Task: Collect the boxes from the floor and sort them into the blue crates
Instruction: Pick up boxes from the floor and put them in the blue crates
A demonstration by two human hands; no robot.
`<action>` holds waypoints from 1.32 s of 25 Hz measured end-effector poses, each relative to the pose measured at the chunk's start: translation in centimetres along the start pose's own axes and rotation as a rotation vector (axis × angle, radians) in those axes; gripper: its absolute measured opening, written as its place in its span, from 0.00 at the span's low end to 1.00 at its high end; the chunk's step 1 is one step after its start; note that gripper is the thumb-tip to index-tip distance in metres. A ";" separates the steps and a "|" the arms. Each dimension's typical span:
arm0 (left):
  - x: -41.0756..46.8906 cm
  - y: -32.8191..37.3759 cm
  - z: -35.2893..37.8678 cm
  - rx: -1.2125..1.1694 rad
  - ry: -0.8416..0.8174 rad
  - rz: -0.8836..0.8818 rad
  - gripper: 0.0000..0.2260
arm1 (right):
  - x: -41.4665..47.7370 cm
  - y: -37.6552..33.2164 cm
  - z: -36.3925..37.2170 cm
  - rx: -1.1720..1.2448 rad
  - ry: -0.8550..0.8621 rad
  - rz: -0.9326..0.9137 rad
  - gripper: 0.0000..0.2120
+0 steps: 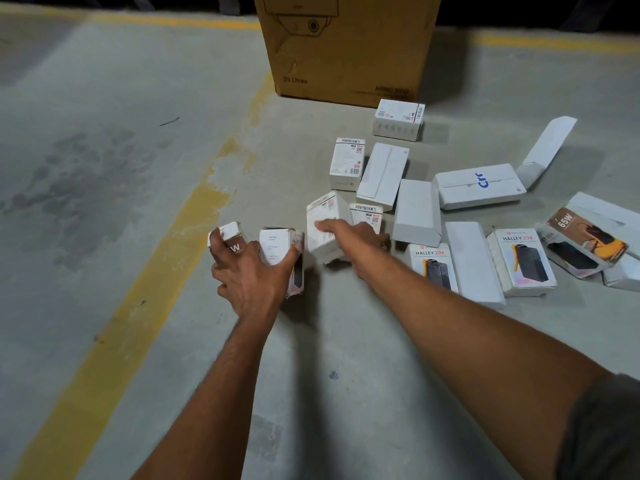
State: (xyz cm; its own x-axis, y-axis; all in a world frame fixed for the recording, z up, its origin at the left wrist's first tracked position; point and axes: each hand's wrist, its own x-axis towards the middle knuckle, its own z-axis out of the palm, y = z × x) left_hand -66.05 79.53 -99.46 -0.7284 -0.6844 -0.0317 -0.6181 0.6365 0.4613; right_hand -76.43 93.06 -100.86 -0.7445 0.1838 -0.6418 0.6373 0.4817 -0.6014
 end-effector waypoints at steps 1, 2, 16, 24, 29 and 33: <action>0.1 -0.1 -0.1 0.001 -0.006 0.004 0.32 | 0.2 -0.1 -0.2 0.075 -0.004 0.023 0.53; 0.1 -0.2 -0.2 0.003 -0.013 0.008 0.32 | 0.3 -0.1 -0.3 0.100 0.003 0.020 0.51; -0.6 -5.5 -0.4 0.187 -0.068 -0.002 0.37 | -3.1 0.9 3.9 -0.553 -0.011 -0.415 0.32; -1.8 -4.6 -6.1 0.056 0.122 -0.104 0.28 | -8.9 0.1 2.7 -0.410 0.354 -0.731 0.26; -4.8 -0.1 -17.4 -0.090 0.260 -0.186 0.25 | -19.3 -5.1 -2.6 -0.148 0.191 -0.743 0.28; -5.6 3.4 -30.7 -0.126 0.346 -0.251 0.25 | -29.2 -11.6 -6.4 0.025 -0.076 -0.611 0.31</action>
State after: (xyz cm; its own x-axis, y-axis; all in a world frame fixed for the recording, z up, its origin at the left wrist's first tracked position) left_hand -55.01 74.56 -70.48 -0.4055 -0.9045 0.1320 -0.7068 0.4019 0.5822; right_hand -63.32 87.61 -72.09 -0.9610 -0.1811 -0.2089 0.1048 0.4605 -0.8814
